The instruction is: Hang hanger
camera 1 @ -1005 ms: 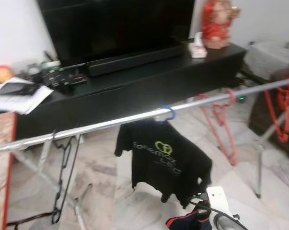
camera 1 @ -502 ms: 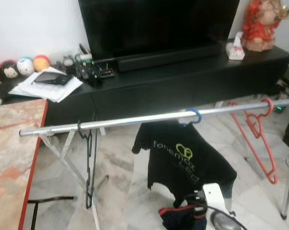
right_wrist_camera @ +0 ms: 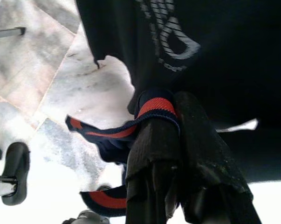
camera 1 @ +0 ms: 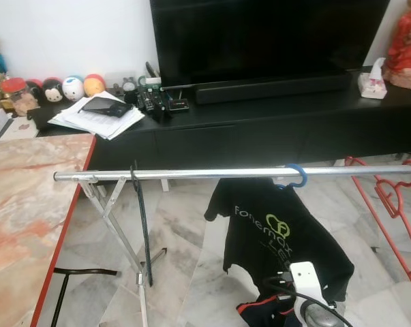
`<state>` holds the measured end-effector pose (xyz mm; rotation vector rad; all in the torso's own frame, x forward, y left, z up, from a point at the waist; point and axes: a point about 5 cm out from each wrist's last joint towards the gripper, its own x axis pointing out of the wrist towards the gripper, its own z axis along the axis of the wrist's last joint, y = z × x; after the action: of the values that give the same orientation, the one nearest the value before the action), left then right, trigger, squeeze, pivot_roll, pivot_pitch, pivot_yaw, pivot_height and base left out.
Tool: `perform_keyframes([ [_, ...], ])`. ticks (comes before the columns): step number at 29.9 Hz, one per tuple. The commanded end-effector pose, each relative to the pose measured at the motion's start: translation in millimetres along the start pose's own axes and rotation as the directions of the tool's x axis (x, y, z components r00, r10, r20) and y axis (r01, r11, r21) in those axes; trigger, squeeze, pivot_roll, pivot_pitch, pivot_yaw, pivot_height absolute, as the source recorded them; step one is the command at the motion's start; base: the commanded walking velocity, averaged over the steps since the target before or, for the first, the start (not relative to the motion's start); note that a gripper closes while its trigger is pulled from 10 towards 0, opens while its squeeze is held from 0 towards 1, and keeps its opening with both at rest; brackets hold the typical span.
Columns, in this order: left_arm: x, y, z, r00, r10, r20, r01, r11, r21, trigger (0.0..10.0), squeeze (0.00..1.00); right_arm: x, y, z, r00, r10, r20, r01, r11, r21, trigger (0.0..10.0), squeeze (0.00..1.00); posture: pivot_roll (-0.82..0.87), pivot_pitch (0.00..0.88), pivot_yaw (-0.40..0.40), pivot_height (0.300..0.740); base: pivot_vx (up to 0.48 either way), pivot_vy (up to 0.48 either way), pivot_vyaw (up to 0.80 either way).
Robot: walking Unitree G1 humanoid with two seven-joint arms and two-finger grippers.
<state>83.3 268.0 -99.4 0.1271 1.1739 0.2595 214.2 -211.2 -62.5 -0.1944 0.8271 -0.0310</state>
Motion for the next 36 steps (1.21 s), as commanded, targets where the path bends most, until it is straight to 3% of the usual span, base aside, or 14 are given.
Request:
perform_keyframes([
  [1,-1.1,3.5,-5.6,1.0,0.004,-0.017,-0.005,1.0,-0.015,10.0,0.0,0.4,-0.5,2.1,1.0,0.001,0.006,-0.001,1.0,0.001,10.0,0.0,-0.05,0.0,0.008,0.74,0.0,0.0,0.0],
  [22,-1.0,1.9,-6.1,1.0,-0.008,-0.019,0.007,1.0,-0.024,10.0,0.0,0.6,-0.5,3.1,1.0,0.004,0.01,-0.004,1.0,0.0,10.0,0.0,-0.05,0.0,0.004,0.74,0.0,0.0,0.0],
  [29,-1.0,1.4,-5.9,1.0,-0.009,-0.019,0.008,0.999,-0.032,10.0,0.0,0.7,-0.4,3.7,1.0,0.007,0.01,-0.007,1.0,-0.006,10.0,0.0,-0.05,0.0,0.002,0.74,0.0,0.0,0.77],
  [36,-1.0,0.6,-6.3,1.0,-0.011,-0.021,0.01,0.999,-0.035,10.0,0.0,0.7,-0.3,3.8,1.0,0.003,0.011,-0.003,1.0,0.01,10.0,0.0,-0.04,0.0,0.002,0.74,-0.174,0.0,0.0],
])
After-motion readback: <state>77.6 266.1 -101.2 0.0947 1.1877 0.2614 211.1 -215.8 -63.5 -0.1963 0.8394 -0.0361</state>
